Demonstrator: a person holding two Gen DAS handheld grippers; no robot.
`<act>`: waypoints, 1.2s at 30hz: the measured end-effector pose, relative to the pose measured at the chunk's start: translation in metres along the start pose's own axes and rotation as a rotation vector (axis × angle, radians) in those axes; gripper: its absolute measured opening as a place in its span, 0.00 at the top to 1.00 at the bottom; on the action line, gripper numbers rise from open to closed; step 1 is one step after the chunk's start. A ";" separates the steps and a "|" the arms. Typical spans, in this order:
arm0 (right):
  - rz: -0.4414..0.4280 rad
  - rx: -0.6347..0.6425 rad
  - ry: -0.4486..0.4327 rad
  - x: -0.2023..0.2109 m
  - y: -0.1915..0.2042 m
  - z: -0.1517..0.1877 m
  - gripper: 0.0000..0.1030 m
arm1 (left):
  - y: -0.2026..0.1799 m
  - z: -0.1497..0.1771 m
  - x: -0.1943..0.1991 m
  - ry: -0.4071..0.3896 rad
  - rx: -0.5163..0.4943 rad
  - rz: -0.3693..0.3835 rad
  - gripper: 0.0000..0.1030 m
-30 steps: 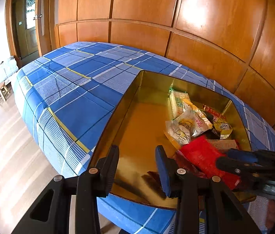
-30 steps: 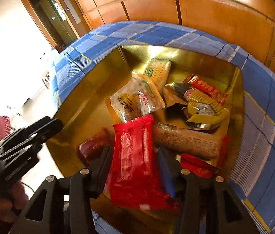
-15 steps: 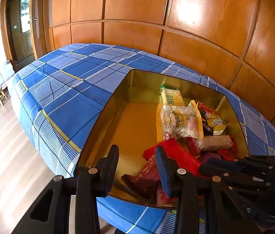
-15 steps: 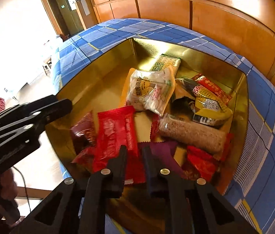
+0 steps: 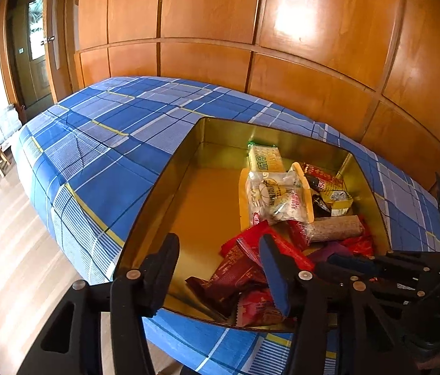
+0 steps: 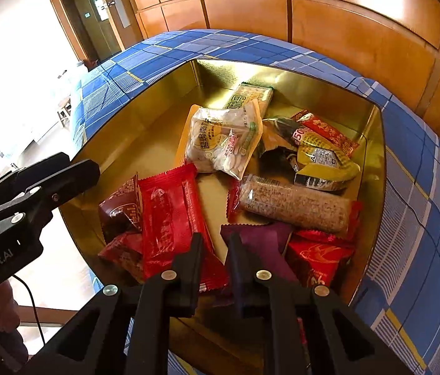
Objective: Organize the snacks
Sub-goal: 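Withdraw both tools slightly back from the filled tray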
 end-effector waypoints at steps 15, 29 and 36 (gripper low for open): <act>0.026 -0.051 -0.035 0.013 -0.003 0.007 0.79 | -0.014 0.005 0.009 -0.009 -0.035 0.006 0.44; 0.111 -0.139 -0.172 0.050 -0.012 0.024 0.71 | -0.022 0.009 0.017 -0.031 -0.044 -0.007 0.34; 0.160 -0.196 -0.242 0.072 -0.022 0.042 0.70 | -0.029 0.013 0.025 -0.069 -0.054 -0.012 0.28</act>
Point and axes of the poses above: each gripper's, at about its wrist camera, not at the fingertips, and x roughly against the way its jaws point, y to its left, z to its underside, the point moved 6 cm from there along -x, roughly the way its jaws point, and after that the axes turned 10 degrees about y, right-handed, at the moved point
